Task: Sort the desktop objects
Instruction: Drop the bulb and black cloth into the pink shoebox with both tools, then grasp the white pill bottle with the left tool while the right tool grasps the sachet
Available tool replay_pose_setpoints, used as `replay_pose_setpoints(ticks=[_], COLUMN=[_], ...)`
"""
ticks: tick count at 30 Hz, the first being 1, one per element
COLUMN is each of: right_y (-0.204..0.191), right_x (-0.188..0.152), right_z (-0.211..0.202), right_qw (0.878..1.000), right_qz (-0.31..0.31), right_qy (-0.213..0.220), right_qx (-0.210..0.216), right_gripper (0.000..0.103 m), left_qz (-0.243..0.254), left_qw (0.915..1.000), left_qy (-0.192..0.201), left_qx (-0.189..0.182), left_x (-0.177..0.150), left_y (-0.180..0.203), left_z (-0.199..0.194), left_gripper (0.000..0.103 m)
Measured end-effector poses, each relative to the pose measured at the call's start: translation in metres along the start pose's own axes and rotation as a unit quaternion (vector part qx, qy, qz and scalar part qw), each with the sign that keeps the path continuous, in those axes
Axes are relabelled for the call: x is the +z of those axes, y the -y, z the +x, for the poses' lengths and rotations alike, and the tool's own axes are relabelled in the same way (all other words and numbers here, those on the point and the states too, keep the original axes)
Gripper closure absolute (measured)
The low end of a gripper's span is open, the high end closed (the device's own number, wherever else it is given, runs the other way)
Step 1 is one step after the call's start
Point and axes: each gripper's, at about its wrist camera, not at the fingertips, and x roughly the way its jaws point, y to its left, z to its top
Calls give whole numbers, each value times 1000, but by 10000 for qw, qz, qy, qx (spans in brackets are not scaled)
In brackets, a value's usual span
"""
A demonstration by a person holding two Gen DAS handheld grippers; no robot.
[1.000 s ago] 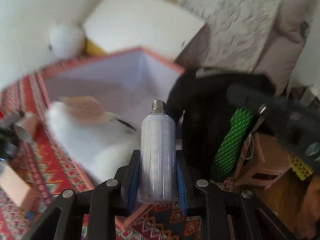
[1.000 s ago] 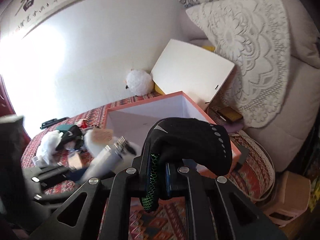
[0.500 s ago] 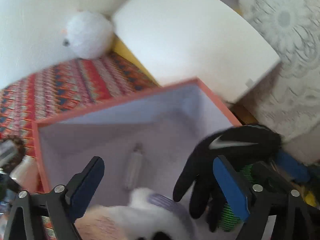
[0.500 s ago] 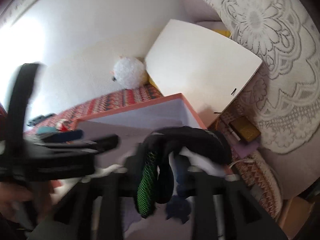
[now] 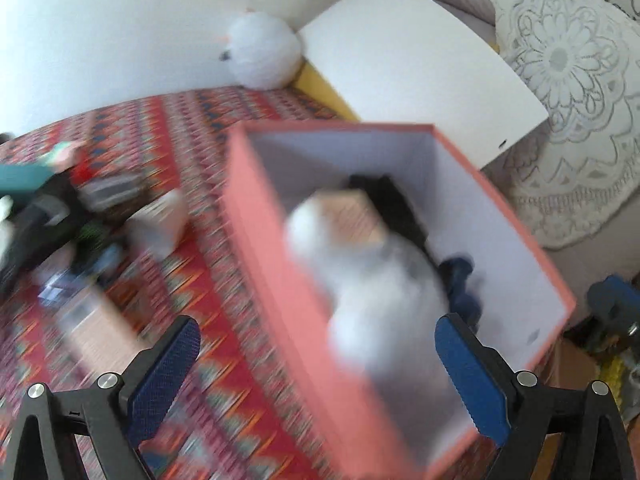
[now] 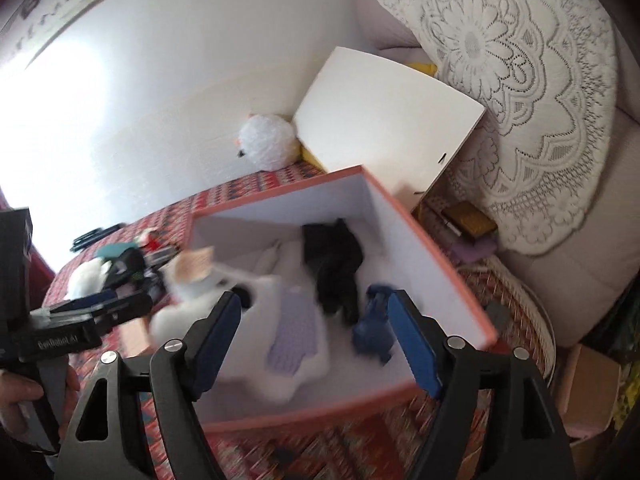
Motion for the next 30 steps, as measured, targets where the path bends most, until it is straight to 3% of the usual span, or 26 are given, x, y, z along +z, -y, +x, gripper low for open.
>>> replay_pose_setpoints(ticks=[5,9,14,16,21,30], right_y=[-65,-130,-213,-241,-310,-395], right_x=[-47,-89,-134,-142,-152,-124], right_z=[-31,-29,-6,6,41,146], right_qw=[9986,9930,9785,9738,9625,9511], right_qz=[-347,-859,-1545,-1708,-2107,-2496], right_qy=[-162,-500,-986,-1057,-1035,-1020], right_qx=[371,635,941,1070,1358,1508], right_gripper=[17,15,15,15,15,15], left_qz=[-160,-369,-910,-1137,-1708,-2543], left_qw=[9993,9959,9861,9800,9682,9473], left_qy=[-28,-157,87,352,803,672], left_qx=[348,816,1386,1596,1642,1831], left_x=[-73,-129,-162,-161,-140,-104], left_y=[-56,-112,-191,-220,-275,-354], left_z=[-41,-62,-83,-92,-85,-19], left_gripper=[5,5,5,5,5,5])
